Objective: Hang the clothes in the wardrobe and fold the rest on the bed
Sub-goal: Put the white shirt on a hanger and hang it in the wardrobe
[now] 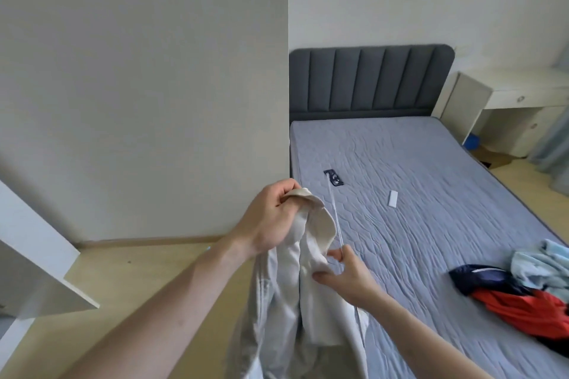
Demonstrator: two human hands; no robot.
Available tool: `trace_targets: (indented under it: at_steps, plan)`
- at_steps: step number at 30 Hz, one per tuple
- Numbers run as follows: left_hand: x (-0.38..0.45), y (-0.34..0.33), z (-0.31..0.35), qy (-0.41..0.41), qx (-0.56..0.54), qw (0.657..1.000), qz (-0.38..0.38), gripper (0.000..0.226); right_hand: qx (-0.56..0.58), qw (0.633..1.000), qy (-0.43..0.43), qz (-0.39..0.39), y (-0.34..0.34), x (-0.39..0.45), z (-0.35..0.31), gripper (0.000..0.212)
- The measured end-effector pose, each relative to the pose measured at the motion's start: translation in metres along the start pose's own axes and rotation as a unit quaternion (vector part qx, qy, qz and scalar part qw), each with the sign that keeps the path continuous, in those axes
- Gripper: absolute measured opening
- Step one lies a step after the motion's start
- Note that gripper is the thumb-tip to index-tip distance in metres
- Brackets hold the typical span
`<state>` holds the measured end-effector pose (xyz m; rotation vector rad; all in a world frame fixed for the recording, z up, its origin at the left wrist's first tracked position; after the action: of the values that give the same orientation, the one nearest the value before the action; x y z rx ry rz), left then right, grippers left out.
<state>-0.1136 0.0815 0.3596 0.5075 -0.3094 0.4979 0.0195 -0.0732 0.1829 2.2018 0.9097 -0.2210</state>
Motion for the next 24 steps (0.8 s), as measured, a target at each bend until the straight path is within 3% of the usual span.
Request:
trace_targets:
  at_steps: [8,12,14,19,21,24]
  plan:
    - [0.016,0.046,0.022,-0.017,-0.034,0.999,-0.023,0.029,0.092,0.994,0.05,-0.015,0.026,0.016,-0.025,0.063]
    - [0.025,0.069,0.024,-0.029,-0.031,0.999,0.004,0.027,0.021,0.994,0.083,-0.064,0.032,0.017,-0.042,0.058]
    - [0.031,0.085,0.021,-0.035,0.024,0.999,0.003,0.033,0.022,0.992,0.108,-0.063,0.037,0.018,-0.046,0.052]
    - [0.03,0.126,-0.008,-0.009,0.226,0.974,0.023,0.027,0.143,0.972,0.127,0.133,0.096,0.025,-0.089,0.046]
    - [0.029,0.135,-0.019,0.003,0.247,0.968,0.036,0.02,0.192,0.953,0.148,0.183,0.123,0.023,-0.118,0.042]
    - [0.034,0.149,-0.026,0.002,0.31,0.949,0.057,0.034,0.181,0.934,0.22,0.218,0.153,0.012,-0.161,0.043]
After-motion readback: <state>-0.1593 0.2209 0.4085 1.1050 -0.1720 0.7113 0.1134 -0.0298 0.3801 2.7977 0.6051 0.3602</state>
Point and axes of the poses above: each hand's wrist, its own x-axis towards the middle knuckle, its own y-axis out of the back of the hand, z = x × y, the point moved 1 cm from there along x, towards the middle knuckle, and after that the axes turned 14 degrees about -y, right-handed, at the moved point
